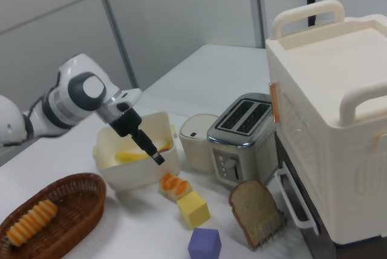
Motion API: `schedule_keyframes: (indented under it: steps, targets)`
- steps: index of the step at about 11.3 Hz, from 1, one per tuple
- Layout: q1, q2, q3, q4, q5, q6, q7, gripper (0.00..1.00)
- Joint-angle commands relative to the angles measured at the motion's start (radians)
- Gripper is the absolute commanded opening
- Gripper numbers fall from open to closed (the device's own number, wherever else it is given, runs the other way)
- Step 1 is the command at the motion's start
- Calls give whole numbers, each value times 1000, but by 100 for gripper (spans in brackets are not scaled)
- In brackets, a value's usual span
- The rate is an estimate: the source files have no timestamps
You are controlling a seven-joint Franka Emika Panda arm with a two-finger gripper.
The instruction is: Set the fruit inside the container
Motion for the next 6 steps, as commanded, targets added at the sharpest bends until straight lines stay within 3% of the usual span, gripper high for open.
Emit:
schedule_keyframes:
  steps: [1,6]
  targets:
    - [-82,-191,-29,-48,275,-155,-422,100]
    - [-97,-263,-53,-43,296,-182,-436,100]
